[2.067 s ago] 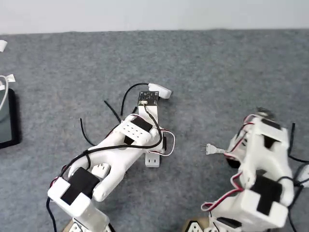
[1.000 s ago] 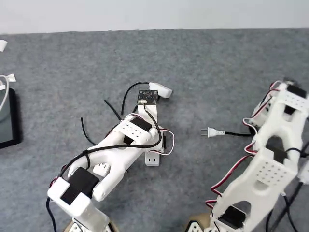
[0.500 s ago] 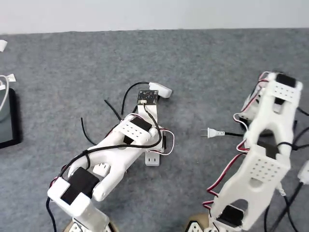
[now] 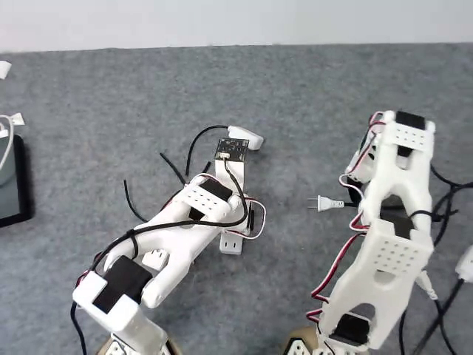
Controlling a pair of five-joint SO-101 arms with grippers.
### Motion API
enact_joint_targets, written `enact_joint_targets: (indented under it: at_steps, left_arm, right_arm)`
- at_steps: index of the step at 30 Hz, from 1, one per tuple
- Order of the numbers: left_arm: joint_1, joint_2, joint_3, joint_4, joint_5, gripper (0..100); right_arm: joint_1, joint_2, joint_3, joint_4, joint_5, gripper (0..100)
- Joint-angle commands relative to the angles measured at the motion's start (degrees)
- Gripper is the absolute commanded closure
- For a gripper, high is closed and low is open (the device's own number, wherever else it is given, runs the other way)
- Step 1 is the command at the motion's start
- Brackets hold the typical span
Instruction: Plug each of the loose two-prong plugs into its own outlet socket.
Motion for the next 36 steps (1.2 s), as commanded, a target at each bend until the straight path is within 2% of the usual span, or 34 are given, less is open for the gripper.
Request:
enact_joint_targets:
  at_steps: [1,7,9,13,16,21,30,36]
  left_arm:
    - [-0.35,-0.35,-2.33,-0.35,-0.62,98]
    - [-0.44,-0.35,-2.59,-0.35,-3.25,97]
    - [-0.53,-0.35,-2.59,-0.35,-3.16,92]
    - [-0.53,-0.35,-2.51,-0.35,1.67,79]
    - [-0.18,-0.35,-2.51,-0.35,3.52,73]
    - [0.00,-0.35,-2.59,-0.44,4.40,73]
    - [0.00,-0.35,-2.42,-0.44,4.22,73]
    - [0.00,-0.35,-2.33,-0.44,2.11,73]
  right_arm:
    - [-1.63,-1.45,-0.35,-0.66,0.88,98.3]
    - [-2.95,-5.93,1.23,0.75,2.81,94.6]
    - [-4.18,-7.78,3.69,0.04,2.73,93.0]
    - [-5.05,-12.09,9.76,-3.56,1.23,90.8]
    - [-4.79,-15.43,13.80,-5.67,-0.53,89.4]
    - [-5.05,-17.45,20.31,-11.82,-4.84,89.4]
    - [-5.49,-17.27,22.77,-18.86,-11.25,89.1]
    - [-7.52,-16.92,23.21,-19.12,-11.43,81.6]
